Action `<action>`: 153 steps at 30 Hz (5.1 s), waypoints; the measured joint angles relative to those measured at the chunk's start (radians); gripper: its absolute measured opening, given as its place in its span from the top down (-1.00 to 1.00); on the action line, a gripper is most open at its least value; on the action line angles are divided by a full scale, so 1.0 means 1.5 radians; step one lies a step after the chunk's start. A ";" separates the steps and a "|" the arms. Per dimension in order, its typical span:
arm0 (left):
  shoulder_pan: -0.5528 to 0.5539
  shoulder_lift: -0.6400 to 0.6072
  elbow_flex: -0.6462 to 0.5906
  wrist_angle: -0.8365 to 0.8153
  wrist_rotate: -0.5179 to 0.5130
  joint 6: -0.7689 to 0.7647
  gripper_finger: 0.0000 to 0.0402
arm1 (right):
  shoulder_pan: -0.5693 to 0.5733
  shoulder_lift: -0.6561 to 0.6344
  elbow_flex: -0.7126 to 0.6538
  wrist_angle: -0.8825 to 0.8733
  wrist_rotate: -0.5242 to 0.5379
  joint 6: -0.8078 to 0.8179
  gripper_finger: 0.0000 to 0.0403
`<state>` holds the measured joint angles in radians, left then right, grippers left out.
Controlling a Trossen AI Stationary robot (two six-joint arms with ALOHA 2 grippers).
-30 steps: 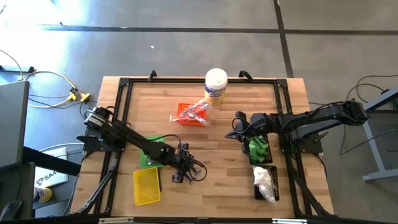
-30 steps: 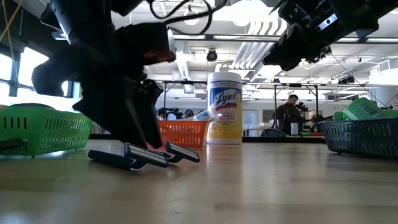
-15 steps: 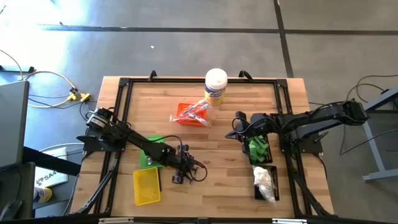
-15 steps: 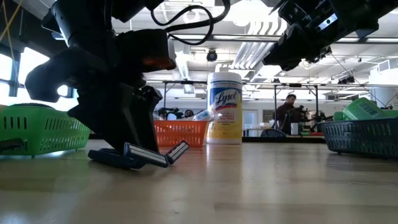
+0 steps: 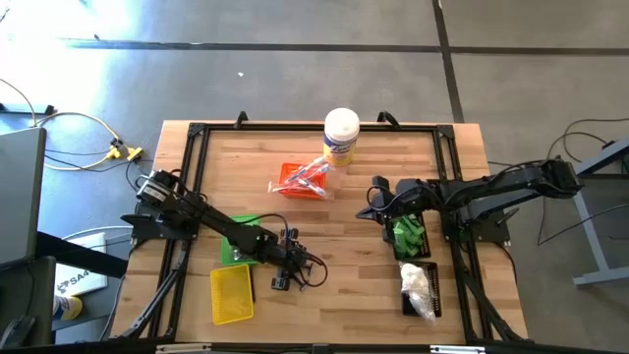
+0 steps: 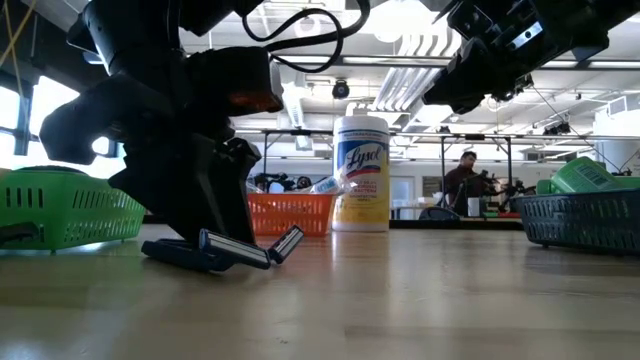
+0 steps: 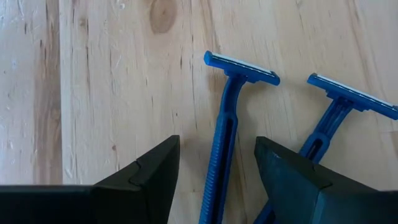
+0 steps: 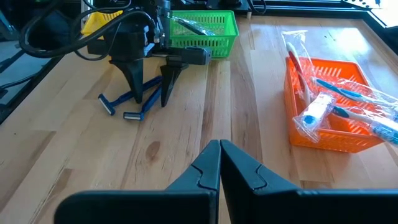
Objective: Pick & Place Travel size toiletries
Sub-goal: Put the blue razor into the yellow bin
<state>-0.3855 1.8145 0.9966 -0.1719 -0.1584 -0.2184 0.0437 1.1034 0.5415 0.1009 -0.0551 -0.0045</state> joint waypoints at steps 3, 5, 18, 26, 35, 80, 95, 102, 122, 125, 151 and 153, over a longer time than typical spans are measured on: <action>0.000 0.000 0.000 0.000 0.000 0.000 -0.03 | 0.000 0.000 0.000 0.000 0.000 0.000 0.99; 0.000 0.000 0.000 0.000 0.000 0.000 -0.03 | 0.000 0.000 0.000 0.000 0.000 0.000 0.99; 0.000 0.001 0.000 -0.001 -0.007 -0.004 -0.03 | 0.000 0.000 0.000 0.000 0.000 0.000 0.98; 0.000 0.001 -0.001 -0.001 -0.008 -0.015 -0.03 | 0.000 0.000 0.000 0.000 0.000 0.000 0.98; 0.000 0.001 -0.001 0.000 -0.003 -0.015 0.07 | 0.000 0.000 0.000 0.000 0.000 0.000 0.98; 0.000 0.002 -0.003 0.029 0.005 -0.034 0.68 | 0.000 0.000 0.000 0.000 0.000 0.000 0.99; -0.001 -0.101 -0.001 0.027 0.000 -0.067 0.68 | 0.000 0.000 0.000 -0.001 0.000 0.000 0.99; -0.001 -0.099 -0.001 0.016 0.000 -0.067 0.68 | 0.000 0.000 0.000 -0.001 0.000 0.000 0.99; 0.000 -0.094 -0.001 -0.027 -0.043 -0.073 0.10 | 0.000 0.000 0.000 0.001 0.000 -0.013 0.99; 0.000 -0.094 -0.001 -0.027 -0.044 -0.073 0.01 | 0.000 0.000 0.000 0.001 0.000 -0.013 0.99; -0.001 -0.012 -0.001 -0.028 -0.022 -0.105 -0.02 | 0.000 0.000 0.000 0.001 0.000 -0.013 0.98; -0.001 -0.006 0.000 -0.025 -0.022 -0.108 -0.02 | 0.000 0.000 0.000 0.000 0.000 -0.013 0.98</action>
<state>-0.3866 1.8049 0.9966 -0.2100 -0.1917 -0.3805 0.0437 1.1032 0.5411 0.1013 -0.0551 -0.0238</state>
